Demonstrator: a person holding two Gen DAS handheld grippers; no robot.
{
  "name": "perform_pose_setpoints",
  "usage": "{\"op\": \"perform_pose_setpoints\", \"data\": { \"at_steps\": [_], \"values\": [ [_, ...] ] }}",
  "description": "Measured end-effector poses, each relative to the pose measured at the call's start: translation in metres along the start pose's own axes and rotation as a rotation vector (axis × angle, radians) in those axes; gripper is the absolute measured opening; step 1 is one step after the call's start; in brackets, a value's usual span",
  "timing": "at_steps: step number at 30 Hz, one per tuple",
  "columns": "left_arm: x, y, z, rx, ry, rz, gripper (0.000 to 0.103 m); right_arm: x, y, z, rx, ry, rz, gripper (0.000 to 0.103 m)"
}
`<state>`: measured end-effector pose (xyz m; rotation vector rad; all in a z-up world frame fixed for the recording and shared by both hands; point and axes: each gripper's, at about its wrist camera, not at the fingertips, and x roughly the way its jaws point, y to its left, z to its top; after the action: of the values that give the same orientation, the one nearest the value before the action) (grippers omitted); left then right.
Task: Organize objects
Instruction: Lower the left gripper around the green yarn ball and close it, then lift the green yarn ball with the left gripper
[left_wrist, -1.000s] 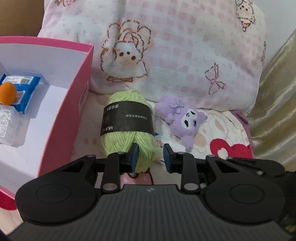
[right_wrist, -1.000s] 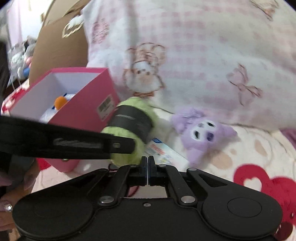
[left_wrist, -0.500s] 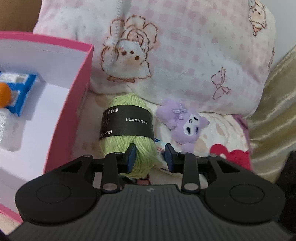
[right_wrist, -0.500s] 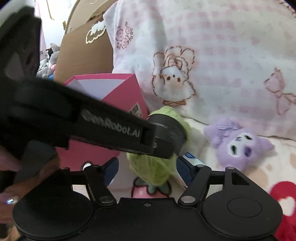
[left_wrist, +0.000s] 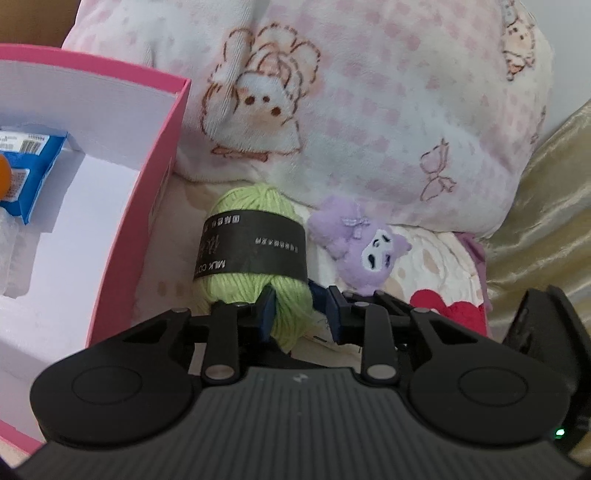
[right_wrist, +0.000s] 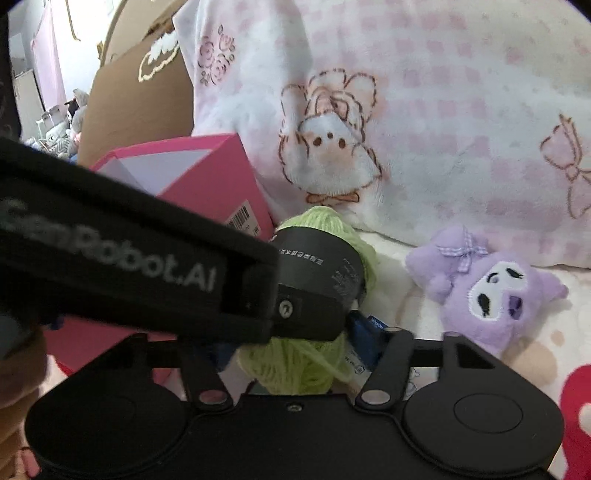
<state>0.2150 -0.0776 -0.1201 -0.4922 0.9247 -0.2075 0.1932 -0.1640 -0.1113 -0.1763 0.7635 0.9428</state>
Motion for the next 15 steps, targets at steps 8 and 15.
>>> {"op": "perform_pose_setpoints", "data": {
  "at_steps": [8,15],
  "values": [
    [-0.01,-0.007,-0.013,-0.001,0.019,-0.056,0.029,-0.023,-0.001,-0.009,0.032,0.038,-0.024,0.053],
    [-0.024,-0.017,-0.027,0.008,0.064,-0.149,0.036,-0.056,-0.009,-0.013,0.074,0.118,-0.043,0.052]
  ]
}}
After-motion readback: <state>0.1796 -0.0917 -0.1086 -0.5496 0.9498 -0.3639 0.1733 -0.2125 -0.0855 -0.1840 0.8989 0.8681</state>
